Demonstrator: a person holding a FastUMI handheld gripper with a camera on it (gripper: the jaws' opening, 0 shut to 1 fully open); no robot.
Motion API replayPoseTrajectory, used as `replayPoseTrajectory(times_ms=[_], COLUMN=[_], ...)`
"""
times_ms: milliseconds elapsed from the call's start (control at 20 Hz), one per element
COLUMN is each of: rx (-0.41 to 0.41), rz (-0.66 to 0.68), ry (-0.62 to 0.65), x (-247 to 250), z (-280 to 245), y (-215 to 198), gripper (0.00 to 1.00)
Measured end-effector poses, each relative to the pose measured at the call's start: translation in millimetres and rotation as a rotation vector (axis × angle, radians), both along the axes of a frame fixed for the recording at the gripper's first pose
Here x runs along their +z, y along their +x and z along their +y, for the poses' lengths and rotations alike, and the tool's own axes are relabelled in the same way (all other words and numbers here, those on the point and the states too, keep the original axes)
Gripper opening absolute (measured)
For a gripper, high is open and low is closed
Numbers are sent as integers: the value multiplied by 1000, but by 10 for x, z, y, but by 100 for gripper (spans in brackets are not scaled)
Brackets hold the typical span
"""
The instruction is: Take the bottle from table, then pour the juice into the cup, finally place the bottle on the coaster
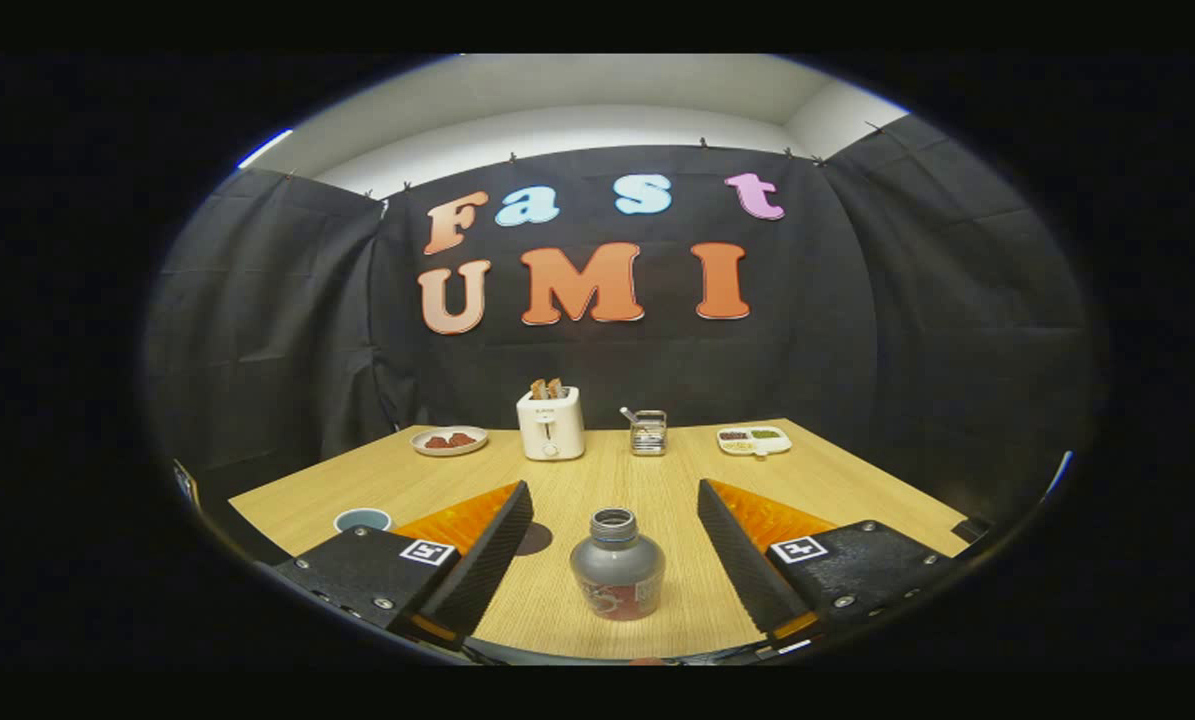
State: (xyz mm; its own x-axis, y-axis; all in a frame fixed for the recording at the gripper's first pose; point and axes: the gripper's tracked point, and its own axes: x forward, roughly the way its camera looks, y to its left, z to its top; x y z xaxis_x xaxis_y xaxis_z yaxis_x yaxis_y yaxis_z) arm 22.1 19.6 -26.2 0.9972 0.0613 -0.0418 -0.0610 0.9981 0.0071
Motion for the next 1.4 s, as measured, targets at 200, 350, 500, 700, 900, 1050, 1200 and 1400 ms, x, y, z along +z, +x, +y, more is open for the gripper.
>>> replayPoseTrajectory(times_ms=[200, 350, 500, 700, 900, 1050, 1200, 1400], rx=[2, 7, 21, 19, 15, -2, -1, 8], rz=[43, 84, 121, 176, 230, 260, 280, 307], ry=[4, -4, -4, -6, 9, 17, 36, 44], x=[-204, -387, -557, -823, -1066, -1215, -1300, -1393], z=[-7, 1, 32, 5, -20, -55, -55, -18], y=[79, 141, 173, 237, 255, 276, 266, 256], gripper=[99, 99, 99, 99, 99, 99, 99, 99])
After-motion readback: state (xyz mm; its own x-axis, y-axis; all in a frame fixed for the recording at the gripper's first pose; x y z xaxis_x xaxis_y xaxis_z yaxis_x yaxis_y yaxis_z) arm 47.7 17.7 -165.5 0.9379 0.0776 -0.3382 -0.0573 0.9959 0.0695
